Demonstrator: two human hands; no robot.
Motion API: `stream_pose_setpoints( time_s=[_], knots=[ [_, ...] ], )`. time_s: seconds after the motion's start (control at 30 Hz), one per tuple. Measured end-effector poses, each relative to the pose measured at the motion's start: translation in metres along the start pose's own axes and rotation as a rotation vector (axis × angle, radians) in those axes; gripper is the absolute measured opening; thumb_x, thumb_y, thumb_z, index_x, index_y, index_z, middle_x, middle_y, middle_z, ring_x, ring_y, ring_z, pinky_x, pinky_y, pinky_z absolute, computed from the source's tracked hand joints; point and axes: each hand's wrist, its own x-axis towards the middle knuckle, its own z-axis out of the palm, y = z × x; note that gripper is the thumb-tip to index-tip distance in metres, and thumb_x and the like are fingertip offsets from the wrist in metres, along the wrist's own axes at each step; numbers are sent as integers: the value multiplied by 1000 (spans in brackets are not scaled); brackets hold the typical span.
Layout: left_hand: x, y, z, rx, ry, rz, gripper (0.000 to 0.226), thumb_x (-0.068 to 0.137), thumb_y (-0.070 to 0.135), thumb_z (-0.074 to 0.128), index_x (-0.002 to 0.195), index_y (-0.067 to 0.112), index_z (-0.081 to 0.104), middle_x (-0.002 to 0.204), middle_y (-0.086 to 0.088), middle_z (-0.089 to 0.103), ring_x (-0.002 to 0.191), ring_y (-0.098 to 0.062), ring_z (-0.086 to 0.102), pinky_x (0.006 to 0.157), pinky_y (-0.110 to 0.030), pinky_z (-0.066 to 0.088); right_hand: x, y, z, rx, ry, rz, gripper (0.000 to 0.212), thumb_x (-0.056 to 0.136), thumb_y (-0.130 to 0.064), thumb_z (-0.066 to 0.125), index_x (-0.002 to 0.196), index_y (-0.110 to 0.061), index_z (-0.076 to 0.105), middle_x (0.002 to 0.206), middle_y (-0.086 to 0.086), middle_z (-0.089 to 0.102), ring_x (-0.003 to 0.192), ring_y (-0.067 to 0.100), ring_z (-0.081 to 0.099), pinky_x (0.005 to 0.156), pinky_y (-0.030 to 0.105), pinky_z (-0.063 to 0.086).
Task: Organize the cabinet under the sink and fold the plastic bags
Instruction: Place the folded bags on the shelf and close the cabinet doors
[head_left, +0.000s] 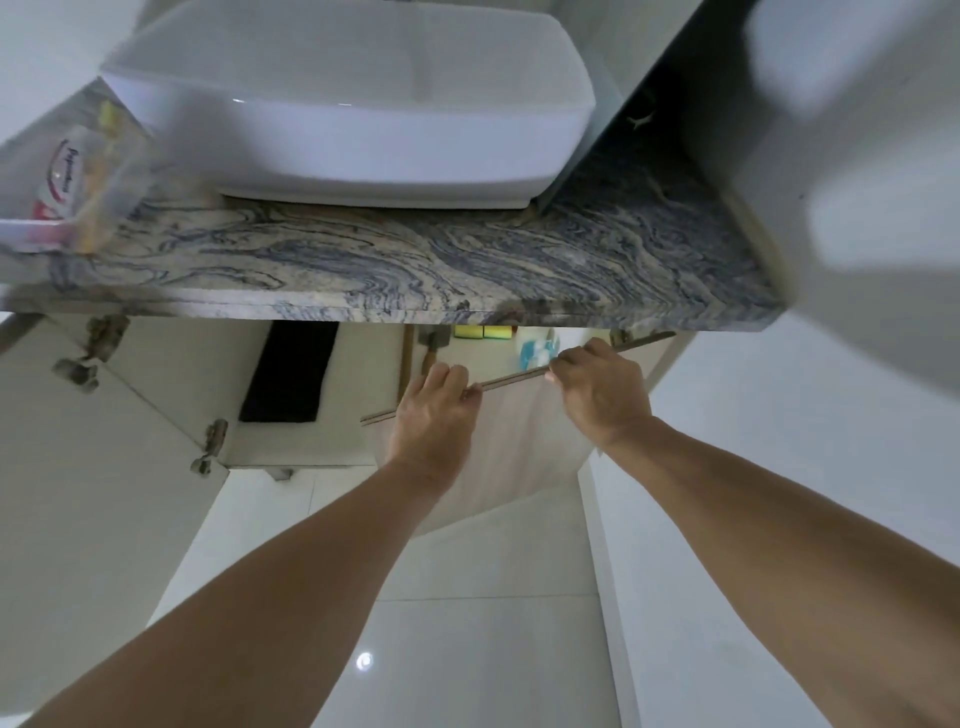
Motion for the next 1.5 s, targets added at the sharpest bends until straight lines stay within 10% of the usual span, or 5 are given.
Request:
stream_pose_setpoints(
  time_s=[0.4, 0.57, 0.67, 0.97, 1.5],
  knots=[
    [22, -18, 44, -125, 223, -202, 32, 72, -19, 48, 94, -5, 67, 91, -17, 63, 77, -32, 63, 58, -39, 57, 33, 6, 31, 81, 374, -199, 12, 59, 4, 65, 61, -8, 66, 64, 7, 57, 52, 25, 55, 37, 22, 33],
    [-18, -10, 64, -15, -159, -177, 83, 72, -17, 53, 148, -6, 22, 160, -15, 8, 146, -33, 19, 117, -44, 25, 31, -3, 47, 98, 367, -191, 32, 69, -8, 38, 61, -8, 69, 65, 6, 60, 52, 23, 59, 37, 21, 36],
    [-11, -24, 67, 148, -371, -201, 85, 86, 2, 46, 152, 4, -6, 156, -2, -31, 147, -24, -17, 119, -49, 1, 32, -5, 56, 111, 349, -194, 32, 73, -4, 40, 74, -4, 72, 76, 9, 64, 63, 26, 63, 38, 25, 40],
    [12, -45, 67, 232, -583, -184, 96, 86, 19, 56, 153, 12, -13, 149, 2, -43, 144, -19, -27, 114, -63, -5, 38, -17, 52, 58, 179, -140, 29, 53, 14, 57, 77, 5, 70, 80, 18, 64, 68, 34, 65, 40, 30, 48],
    [-54, -138, -67, 128, -714, -463, 50, 91, 21, 50, 140, 18, 41, 137, -6, 50, 129, -24, 42, 115, -47, 21, 78, -135, -35, 198, -109, -320, 41, 89, -2, 50, 129, -10, 52, 127, 8, 58, 109, 30, 59, 83, 38, 51]
  ],
)
